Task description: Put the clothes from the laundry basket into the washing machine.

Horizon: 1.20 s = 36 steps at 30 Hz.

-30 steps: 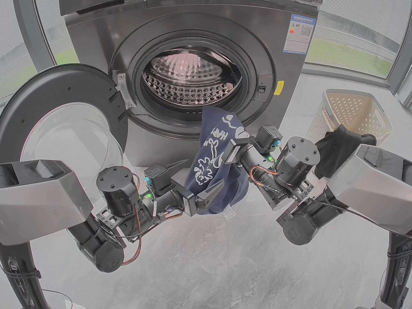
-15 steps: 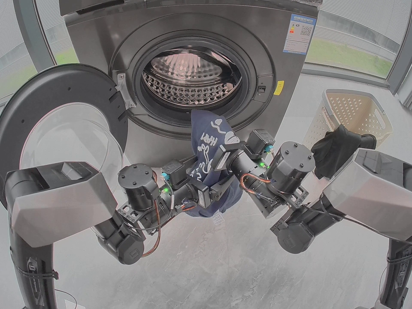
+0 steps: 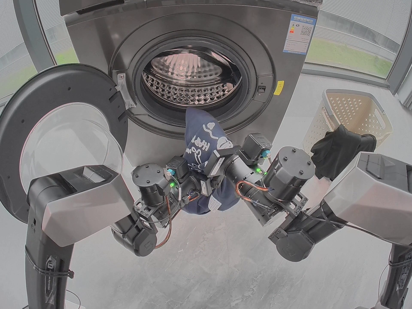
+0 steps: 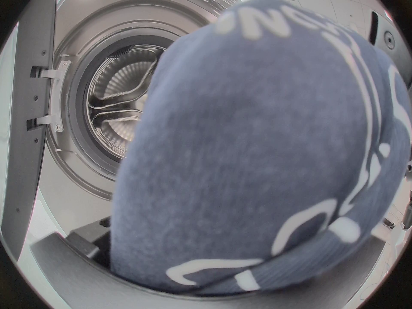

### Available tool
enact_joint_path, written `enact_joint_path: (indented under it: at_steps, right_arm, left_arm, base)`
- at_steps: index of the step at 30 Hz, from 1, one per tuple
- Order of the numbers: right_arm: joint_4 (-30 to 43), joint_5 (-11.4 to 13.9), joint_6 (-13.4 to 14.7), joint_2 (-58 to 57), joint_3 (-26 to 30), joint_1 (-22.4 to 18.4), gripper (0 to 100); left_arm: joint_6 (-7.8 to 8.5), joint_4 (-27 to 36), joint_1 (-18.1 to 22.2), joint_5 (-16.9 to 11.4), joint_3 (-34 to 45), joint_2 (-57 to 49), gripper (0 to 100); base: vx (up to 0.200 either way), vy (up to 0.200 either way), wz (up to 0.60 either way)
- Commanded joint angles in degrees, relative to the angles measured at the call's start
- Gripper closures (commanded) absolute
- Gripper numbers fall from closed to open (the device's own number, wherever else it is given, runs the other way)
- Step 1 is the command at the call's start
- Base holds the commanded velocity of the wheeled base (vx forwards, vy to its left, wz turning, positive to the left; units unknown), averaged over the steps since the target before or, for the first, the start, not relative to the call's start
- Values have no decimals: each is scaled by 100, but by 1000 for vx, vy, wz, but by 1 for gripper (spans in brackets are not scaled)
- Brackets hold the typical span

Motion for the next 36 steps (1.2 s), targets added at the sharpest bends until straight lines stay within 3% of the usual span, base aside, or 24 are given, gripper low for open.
enact_joint_path:
  at_steps: [1,8,12,16,26,27,31,34,36]
  right_arm:
    - [-3,3,7,-17,40,15,100]
    - [-3,-5,43,-96,102,-108,100]
    - [-12,-23,113,-263,374,-433,100]
    - [-12,-14,183,-263,691,-600,100]
    - [-21,12,210,-228,778,-486,100]
    - [-21,12,262,-272,787,-486,0]
    - [-12,91,271,-526,1121,-504,0]
    - [-21,706,43,-1054,2413,-363,0]
    - [-21,847,-1,-1317,3011,-179,0]
  left_arm:
    - [-41,4,13,36,-104,111,100]
    - [-85,-5,83,45,-78,76,100]
    - [-103,-5,215,71,-25,-275,100]
    - [-261,-5,250,133,318,-697,100]
    - [-270,-5,241,229,801,-1040,100]
    - [-270,-5,241,273,819,-1093,100]
    - [-261,-5,241,361,1003,-1269,100]
    - [-261,-5,188,352,1504,-1585,100]
    - [-208,-5,188,361,1803,-1734,100]
  base:
    - [0,0,0]
    - [0,0,0]
    - [0,0,0]
    - [0,0,0]
    - [0,0,0]
    - [0,0,0]
    - [0,0,0]
    - [0,0,0]
    - [0,0,0]
